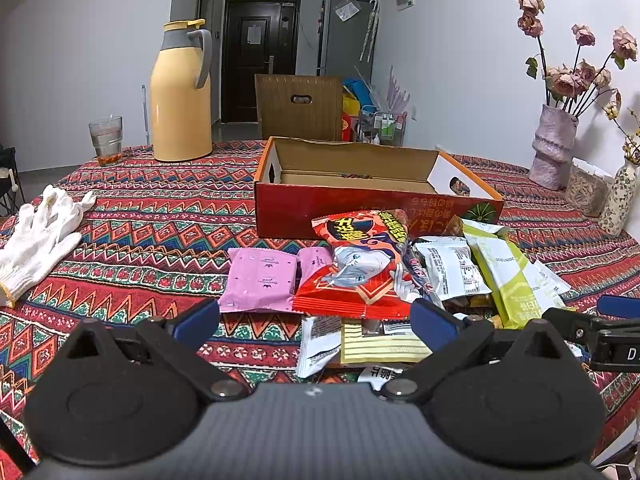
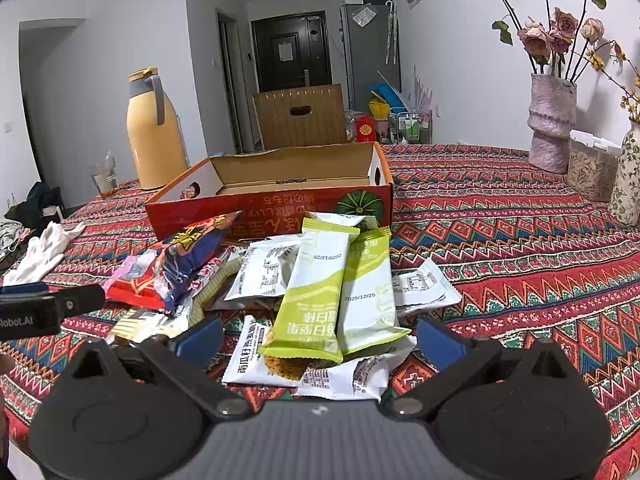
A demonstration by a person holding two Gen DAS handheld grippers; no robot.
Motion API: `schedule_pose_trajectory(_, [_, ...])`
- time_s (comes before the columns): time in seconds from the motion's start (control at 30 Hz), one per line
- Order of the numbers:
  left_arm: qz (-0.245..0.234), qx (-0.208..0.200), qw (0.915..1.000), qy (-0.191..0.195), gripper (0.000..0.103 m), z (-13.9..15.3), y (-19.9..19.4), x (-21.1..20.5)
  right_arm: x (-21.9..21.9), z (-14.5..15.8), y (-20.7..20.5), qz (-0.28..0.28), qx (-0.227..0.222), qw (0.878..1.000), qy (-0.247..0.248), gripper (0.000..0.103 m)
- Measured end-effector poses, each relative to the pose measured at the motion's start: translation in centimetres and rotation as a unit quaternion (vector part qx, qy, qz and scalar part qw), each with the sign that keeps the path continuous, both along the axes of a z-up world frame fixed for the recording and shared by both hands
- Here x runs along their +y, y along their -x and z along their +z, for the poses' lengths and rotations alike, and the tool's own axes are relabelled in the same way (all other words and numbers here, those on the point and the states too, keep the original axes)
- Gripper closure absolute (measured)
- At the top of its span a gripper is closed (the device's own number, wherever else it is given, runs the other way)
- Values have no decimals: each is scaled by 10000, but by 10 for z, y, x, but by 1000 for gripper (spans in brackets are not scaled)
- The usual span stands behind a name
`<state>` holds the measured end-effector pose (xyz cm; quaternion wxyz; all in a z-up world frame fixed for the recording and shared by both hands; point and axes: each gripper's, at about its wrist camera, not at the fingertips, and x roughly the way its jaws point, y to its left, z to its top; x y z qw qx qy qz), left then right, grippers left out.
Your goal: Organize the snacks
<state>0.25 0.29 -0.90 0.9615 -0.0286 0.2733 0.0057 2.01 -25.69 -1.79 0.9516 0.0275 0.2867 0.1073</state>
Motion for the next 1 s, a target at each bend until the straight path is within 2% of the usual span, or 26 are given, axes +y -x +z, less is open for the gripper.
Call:
schedule_pose_trajectory(0.67, [24, 11, 10000, 54, 0, -2, -7, 5, 2, -1, -7, 42, -32, 10000, 67, 0])
schedule_pose_trajectory(0.87, [62, 19, 10000, 71, 0, -2, -16, 6, 3, -1, -17, 104, -72, 9999, 96, 9])
schedule_pose_trajectory(1.0, [139, 31, 9998, 106, 0, 0, -25, 9, 5, -1, -29, 164, -42, 9998, 64, 22])
